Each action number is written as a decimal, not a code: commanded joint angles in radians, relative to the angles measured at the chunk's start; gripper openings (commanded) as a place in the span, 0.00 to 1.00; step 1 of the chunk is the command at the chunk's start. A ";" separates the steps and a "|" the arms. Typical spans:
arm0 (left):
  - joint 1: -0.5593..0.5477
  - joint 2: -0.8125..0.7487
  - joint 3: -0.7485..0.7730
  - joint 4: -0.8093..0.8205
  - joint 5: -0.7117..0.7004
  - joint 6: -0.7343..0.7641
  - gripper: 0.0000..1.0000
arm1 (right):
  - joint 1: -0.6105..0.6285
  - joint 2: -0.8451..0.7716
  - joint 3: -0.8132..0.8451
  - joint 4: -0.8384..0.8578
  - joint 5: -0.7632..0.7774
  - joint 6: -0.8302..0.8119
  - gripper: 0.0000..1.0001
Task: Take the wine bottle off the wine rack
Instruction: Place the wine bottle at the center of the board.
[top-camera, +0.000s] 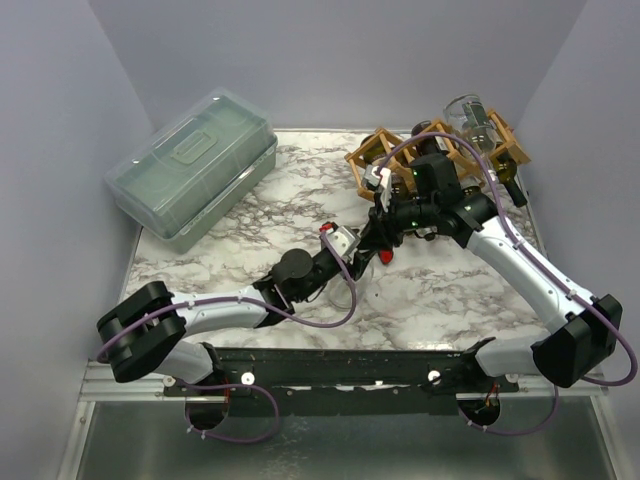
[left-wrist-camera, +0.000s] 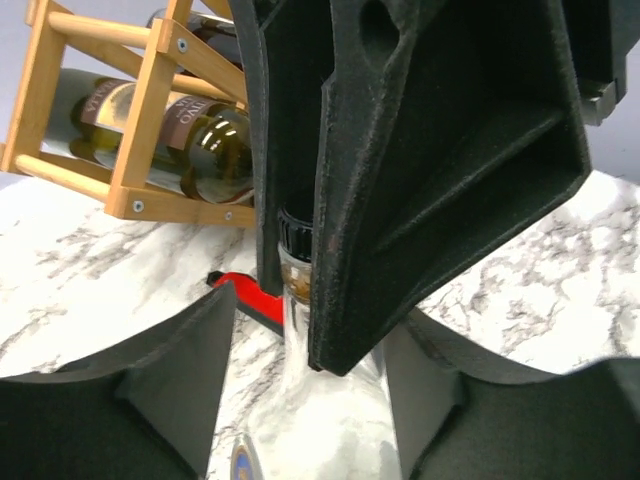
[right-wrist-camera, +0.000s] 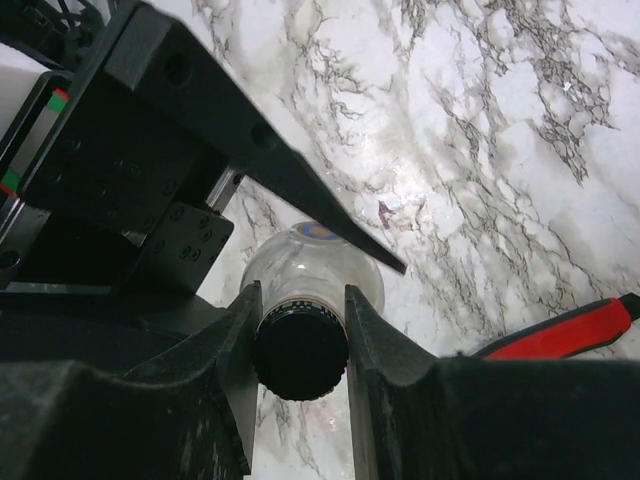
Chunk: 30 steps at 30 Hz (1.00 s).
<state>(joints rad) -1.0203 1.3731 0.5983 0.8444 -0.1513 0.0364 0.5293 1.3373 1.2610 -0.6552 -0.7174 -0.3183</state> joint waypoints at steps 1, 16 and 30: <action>0.003 0.018 0.009 0.027 -0.024 -0.021 0.53 | 0.006 0.008 0.000 0.047 0.001 0.020 0.00; 0.003 0.005 -0.022 0.027 -0.037 -0.018 0.00 | 0.005 0.015 0.029 0.041 -0.014 0.068 0.58; 0.006 -0.037 -0.057 0.031 -0.069 0.022 0.00 | -0.052 -0.014 0.186 -0.056 -0.055 0.093 0.79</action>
<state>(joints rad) -1.0222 1.3594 0.5625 0.8856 -0.1711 0.0174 0.5140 1.3479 1.4052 -0.6525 -0.7139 -0.2283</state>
